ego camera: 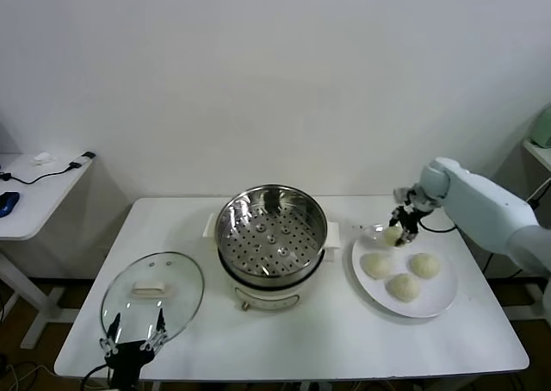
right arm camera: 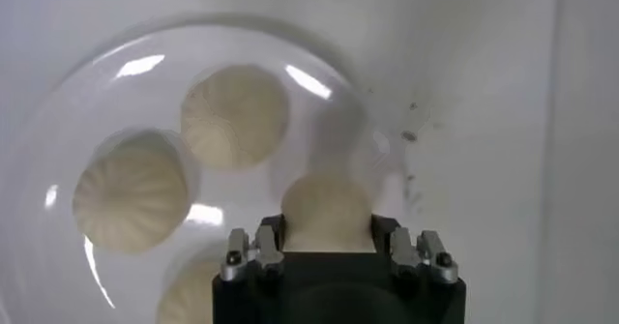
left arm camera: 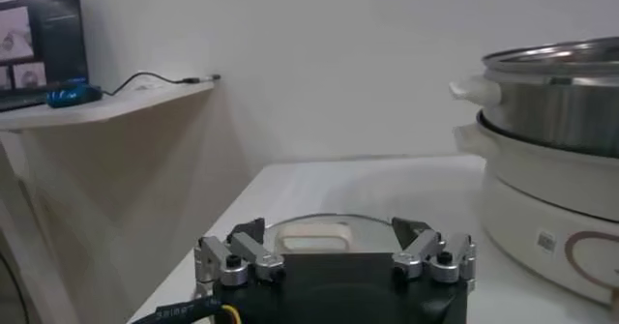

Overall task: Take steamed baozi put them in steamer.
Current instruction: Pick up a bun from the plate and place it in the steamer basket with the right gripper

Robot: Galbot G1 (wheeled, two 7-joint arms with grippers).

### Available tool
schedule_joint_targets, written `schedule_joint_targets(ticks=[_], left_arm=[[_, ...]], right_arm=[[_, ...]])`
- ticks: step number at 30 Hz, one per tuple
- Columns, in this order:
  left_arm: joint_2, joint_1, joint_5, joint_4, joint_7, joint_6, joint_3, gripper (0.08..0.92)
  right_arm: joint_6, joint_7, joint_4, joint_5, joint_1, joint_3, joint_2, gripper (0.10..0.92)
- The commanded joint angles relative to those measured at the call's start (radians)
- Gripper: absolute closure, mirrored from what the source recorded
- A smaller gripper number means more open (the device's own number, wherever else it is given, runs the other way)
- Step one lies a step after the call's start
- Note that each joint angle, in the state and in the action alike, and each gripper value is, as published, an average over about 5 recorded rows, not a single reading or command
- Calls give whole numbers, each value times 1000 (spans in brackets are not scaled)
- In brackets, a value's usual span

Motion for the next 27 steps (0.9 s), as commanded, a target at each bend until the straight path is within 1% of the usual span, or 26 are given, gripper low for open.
schedule_joint_targets(ticks=[1,7,10,12,16,21,24,27], left_arm=[[1,4,11,-9,-1,0,15,177],[1,6,22,-16,-1,3,27,177],[2,11,25,-24,-1,4,31,177],[3,16,28,-28,-1,4,33,177],[3,20,36,-31,-1,3,37,177],[-2,22,48,-31,-2,1,49,177],[-3,21,52,-28,-2,0,55,177],[-3,17,54,-23,-2,0,57,177]], right_arm=[[74,-32,345,140,473,-268,11,431],[133,-4,577,226,579,-292,155,431],[198,29,647,213,573,-316,233,431],[272,52,652,165,551,-338,280,431],[431,103,579,-4,469,-366,340,431],[582,156,382,-275,310,-325,392,431],[634,177,264,-349,235,-292,425,431],[676,196,163,-391,184,-265,457,431]])
